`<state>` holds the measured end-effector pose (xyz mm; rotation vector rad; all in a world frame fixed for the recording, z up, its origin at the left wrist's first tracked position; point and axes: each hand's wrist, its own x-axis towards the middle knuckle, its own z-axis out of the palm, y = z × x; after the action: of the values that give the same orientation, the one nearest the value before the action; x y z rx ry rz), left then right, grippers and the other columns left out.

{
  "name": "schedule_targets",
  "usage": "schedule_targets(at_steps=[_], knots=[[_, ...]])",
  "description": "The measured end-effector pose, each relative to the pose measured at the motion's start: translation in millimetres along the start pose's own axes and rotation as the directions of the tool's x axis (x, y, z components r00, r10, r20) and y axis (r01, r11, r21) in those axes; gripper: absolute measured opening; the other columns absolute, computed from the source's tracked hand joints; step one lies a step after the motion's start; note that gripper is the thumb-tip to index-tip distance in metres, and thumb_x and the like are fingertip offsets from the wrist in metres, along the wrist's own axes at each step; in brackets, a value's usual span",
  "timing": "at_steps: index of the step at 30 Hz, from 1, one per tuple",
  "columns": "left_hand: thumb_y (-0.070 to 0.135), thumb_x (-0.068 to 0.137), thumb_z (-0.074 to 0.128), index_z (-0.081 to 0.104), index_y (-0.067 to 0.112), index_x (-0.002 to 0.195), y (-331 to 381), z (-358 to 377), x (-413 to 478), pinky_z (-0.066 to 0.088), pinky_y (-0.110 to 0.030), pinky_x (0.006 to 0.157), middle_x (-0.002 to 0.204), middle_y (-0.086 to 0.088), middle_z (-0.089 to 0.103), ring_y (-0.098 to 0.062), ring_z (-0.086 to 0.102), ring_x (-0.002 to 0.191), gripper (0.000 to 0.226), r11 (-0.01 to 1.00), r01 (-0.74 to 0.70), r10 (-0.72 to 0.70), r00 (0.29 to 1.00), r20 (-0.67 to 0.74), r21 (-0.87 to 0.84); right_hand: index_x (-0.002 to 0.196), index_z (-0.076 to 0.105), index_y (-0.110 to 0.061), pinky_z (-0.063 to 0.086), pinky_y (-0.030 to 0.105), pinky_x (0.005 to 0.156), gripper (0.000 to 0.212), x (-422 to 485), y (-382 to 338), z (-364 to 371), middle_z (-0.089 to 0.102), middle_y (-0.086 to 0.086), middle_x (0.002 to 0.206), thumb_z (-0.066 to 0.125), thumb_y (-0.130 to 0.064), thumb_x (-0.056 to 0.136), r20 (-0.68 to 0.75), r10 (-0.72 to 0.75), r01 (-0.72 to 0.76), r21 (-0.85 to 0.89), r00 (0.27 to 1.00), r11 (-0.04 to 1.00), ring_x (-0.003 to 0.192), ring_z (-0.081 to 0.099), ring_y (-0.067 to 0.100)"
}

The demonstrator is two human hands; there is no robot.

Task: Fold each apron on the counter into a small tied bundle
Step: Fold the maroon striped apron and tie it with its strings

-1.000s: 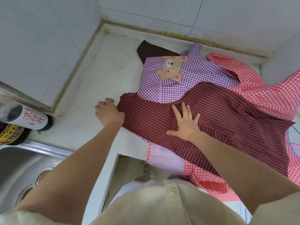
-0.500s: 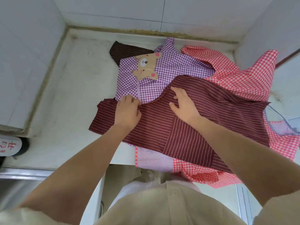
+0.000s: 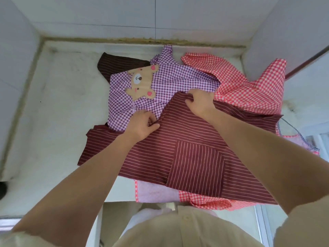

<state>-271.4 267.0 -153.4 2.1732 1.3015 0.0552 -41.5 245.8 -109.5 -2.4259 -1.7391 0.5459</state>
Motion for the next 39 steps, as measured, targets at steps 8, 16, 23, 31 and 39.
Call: schedule_targets(at_steps=[8, 16, 23, 31, 39], knots=[[0.033, 0.092, 0.058, 0.060, 0.012, 0.099, -24, -21, -30, 0.040, -0.030, 0.073, 0.091, -0.003, 0.062, -0.024, 0.058, 0.089, 0.022, 0.958, 0.288, -0.288, 0.957, 0.035, -0.001, 0.118, 0.062, -0.019, 0.025, 0.039, 0.102, 0.022, 14, -37, 14, 0.063, 0.003, 0.119, 0.056, -0.021, 0.097, -0.005, -0.275, 0.268, 0.234, 0.961, 0.935, 0.113, 0.054, 0.024], [0.013, 0.075, 0.064, 0.051, 0.006, 0.104, -36, -18, -49, 0.043, -0.041, 0.081, 0.103, -0.014, 0.053, -0.030, 0.049, 0.092, 0.033, 0.850, 0.434, -0.290, 0.859, -0.423, 0.299, 0.132, 0.052, -0.022, 0.026, 0.041, 0.108, 0.042, 7, -44, 17, 0.067, 0.002, 0.118, 0.062, -0.029, 0.092, 0.150, -0.305, 0.305, 0.020, 0.941, 0.952, 0.112, 0.059, 0.027], [0.032, 0.082, 0.067, 0.040, 0.022, 0.132, 27, 18, -20, 0.050, -0.043, 0.087, 0.125, -0.007, 0.041, -0.026, 0.045, 0.113, 0.057, 0.965, 0.101, -0.087, 0.994, -0.066, 0.243, 0.099, 0.068, -0.018, 0.049, 0.036, 0.088, 0.036, -1, -10, -17, 0.068, -0.007, 0.095, 0.069, -0.051, 0.083, 0.346, -0.180, 0.190, 0.006, 0.921, 0.982, 0.092, 0.063, 0.017], [0.031, 0.081, 0.072, 0.033, 0.023, 0.137, 28, 16, -15, 0.049, -0.044, 0.090, 0.128, -0.009, 0.035, -0.028, 0.041, 0.117, 0.069, 0.957, 0.132, -0.137, 0.991, -0.001, 0.259, 0.083, 0.066, 0.005, 0.050, 0.033, 0.065, 0.034, 3, -11, -37, 0.060, 0.013, 0.075, 0.069, -0.028, 0.087, 0.390, -0.072, -0.138, 0.483, 0.918, 0.865, 0.064, 0.055, 0.020], [0.031, 0.087, 0.066, 0.019, 0.026, 0.148, 21, 3, -3, 0.048, -0.048, 0.095, 0.130, -0.013, 0.039, -0.032, 0.048, 0.114, 0.077, 0.982, 0.151, -0.158, 0.986, 0.054, 0.115, 0.065, 0.065, -0.009, 0.045, 0.031, 0.063, 0.025, 44, -34, -60, 0.064, 0.006, 0.067, 0.058, -0.020, 0.086, 0.249, -0.028, -0.055, 0.319, 0.968, 0.946, 0.055, 0.050, 0.015]])
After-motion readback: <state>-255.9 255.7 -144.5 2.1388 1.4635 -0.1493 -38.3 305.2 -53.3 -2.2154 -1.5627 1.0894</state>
